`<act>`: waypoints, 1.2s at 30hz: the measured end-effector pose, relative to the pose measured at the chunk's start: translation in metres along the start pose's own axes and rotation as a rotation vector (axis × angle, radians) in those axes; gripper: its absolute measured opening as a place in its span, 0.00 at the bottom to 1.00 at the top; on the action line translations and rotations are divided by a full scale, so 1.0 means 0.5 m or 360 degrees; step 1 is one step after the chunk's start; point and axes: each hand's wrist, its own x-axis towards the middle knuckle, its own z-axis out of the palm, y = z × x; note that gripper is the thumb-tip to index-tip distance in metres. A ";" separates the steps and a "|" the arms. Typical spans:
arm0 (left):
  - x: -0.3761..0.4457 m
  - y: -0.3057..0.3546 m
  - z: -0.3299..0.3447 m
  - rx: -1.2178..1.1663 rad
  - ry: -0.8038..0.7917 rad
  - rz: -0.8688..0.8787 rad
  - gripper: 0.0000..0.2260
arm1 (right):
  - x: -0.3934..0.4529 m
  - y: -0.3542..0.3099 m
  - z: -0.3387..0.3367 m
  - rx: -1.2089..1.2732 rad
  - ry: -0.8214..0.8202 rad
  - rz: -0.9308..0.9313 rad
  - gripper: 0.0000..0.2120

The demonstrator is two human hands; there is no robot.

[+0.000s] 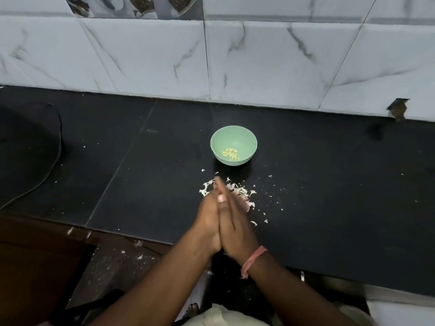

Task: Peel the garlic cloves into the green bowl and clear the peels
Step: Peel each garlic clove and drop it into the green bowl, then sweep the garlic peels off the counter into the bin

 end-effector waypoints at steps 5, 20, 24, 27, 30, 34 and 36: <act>-0.007 0.041 -0.058 -0.0119 -0.0075 -0.0003 0.13 | 0.050 0.021 0.000 -0.0201 0.0598 0.0377 0.25; 0.007 0.042 -0.056 0.0133 -0.0339 -0.0181 0.19 | 0.021 -0.036 0.078 0.0011 0.0492 0.0365 0.23; 0.027 0.052 -0.095 -0.0042 -0.0368 0.0143 0.15 | 0.011 0.049 0.042 -0.0623 0.0466 0.0415 0.24; 0.084 0.072 -0.145 0.0341 -0.0005 0.0586 0.12 | -0.040 0.110 0.010 -0.0767 0.0546 0.0511 0.30; 0.164 0.077 -0.198 0.1207 0.0240 0.0848 0.18 | -0.094 0.128 0.043 -0.1063 0.0333 0.0808 0.61; 0.270 0.075 -0.213 0.2255 0.0230 0.1005 0.34 | -0.060 0.127 0.098 -0.1279 0.0235 0.0819 0.68; 0.298 0.060 -0.200 0.2599 0.0207 0.1172 0.39 | -0.007 0.141 0.094 -0.1335 0.0304 0.0814 0.65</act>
